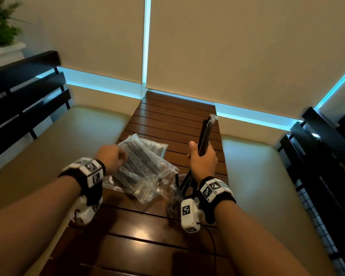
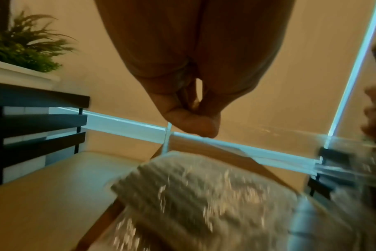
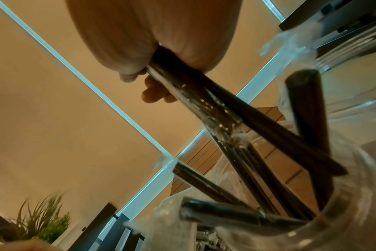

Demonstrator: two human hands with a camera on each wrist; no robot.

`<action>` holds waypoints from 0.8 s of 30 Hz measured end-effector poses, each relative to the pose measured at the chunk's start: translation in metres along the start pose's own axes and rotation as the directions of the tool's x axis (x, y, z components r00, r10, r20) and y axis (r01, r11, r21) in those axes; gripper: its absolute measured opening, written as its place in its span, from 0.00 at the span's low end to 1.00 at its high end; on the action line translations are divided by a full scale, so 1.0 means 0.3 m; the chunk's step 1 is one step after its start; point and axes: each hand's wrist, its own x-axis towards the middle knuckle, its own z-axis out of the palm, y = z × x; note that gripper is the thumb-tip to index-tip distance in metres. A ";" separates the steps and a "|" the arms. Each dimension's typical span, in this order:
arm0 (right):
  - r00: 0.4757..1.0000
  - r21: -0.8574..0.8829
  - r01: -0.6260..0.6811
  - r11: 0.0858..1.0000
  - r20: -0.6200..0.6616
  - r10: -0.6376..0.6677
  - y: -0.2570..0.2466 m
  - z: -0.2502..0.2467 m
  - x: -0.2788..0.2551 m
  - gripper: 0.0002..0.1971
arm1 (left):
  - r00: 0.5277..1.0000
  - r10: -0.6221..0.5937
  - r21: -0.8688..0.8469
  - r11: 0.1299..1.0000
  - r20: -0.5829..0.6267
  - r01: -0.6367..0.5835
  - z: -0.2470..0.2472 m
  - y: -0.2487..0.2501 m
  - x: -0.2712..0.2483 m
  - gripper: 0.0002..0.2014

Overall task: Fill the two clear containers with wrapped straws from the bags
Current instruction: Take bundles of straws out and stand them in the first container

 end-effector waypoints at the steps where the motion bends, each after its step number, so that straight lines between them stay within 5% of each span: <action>1: 1.000 0.007 -0.016 1.000 -0.026 0.016 -0.002 0.012 0.001 0.11 | 1.000 -0.020 0.011 1.000 -0.001 0.020 0.052 -0.018 -0.012 0.09; 10: 1.000 0.000 -0.006 1.000 0.009 0.006 0.010 0.067 -0.043 0.18 | 0.971 -0.166 0.030 0.986 0.169 0.164 0.319 -0.034 -0.114 0.09; 18: 0.999 -0.087 -0.008 0.996 0.041 0.011 0.044 0.043 -0.080 0.08 | 0.989 0.148 -0.205 0.969 0.017 -0.141 0.238 0.181 -0.095 0.09; 21: 0.998 -0.060 0.070 0.996 -0.002 -0.070 0.007 0.014 -0.075 0.06 | 0.974 0.227 -0.287 0.933 0.002 -0.217 0.218 0.264 -0.092 0.09; 24: 0.982 -0.177 0.180 0.968 0.088 -0.167 0.005 0.003 -0.073 0.06 | 0.969 0.246 -0.268 0.935 0.020 -0.232 0.237 0.301 -0.092 0.10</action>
